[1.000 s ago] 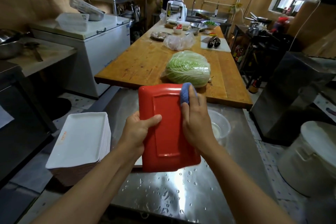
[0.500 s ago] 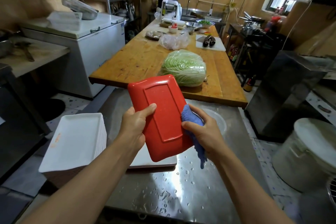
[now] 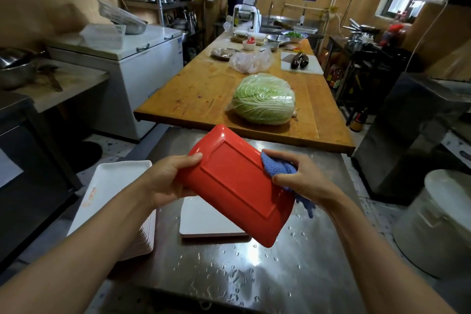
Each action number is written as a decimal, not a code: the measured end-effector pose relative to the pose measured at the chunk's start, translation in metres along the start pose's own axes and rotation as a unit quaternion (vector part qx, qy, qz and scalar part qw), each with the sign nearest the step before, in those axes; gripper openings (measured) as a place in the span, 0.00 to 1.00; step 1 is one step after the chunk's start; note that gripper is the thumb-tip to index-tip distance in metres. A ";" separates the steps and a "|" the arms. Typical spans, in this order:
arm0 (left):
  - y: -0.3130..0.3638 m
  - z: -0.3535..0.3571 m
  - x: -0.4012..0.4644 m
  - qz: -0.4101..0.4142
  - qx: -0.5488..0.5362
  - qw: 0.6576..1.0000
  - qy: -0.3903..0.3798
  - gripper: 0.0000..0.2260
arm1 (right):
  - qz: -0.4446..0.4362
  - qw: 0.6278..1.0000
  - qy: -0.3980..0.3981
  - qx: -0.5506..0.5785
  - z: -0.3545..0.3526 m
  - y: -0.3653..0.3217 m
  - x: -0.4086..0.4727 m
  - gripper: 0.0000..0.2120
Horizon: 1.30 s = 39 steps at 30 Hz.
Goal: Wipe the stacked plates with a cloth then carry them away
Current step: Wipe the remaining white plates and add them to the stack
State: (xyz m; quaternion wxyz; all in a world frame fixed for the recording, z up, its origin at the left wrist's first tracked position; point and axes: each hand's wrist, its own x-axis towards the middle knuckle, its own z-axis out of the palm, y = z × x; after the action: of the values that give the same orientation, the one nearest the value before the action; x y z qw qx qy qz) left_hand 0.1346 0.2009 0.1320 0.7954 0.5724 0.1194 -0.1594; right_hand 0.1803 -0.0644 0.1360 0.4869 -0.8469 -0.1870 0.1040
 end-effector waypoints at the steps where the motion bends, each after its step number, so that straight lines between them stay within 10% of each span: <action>1: -0.002 0.001 -0.001 0.013 -0.012 1.000 -0.003 0.14 | -0.008 0.999 0.005 -0.030 0.002 -0.002 0.001 0.27; 12: -0.011 0.026 -0.002 0.143 0.027 0.989 0.001 0.17 | -0.158 0.966 0.076 -0.188 0.053 -0.051 0.013 0.22; 29: -0.025 0.010 -0.003 0.085 -0.262 0.954 0.115 0.11 | -0.258 0.856 0.183 -0.409 0.123 -0.028 -0.022 0.23; 39: -0.031 -0.035 -0.027 0.096 -0.250 0.949 0.167 0.09 | -0.186 0.948 0.178 -0.188 0.090 -0.020 -0.013 0.20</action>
State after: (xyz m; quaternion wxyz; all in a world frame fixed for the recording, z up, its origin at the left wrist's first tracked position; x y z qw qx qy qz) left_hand 0.0979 0.2286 0.1041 0.8934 0.3822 0.2306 0.0507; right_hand 0.1317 0.0099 0.1076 0.3548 -0.8781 -0.2674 -0.1776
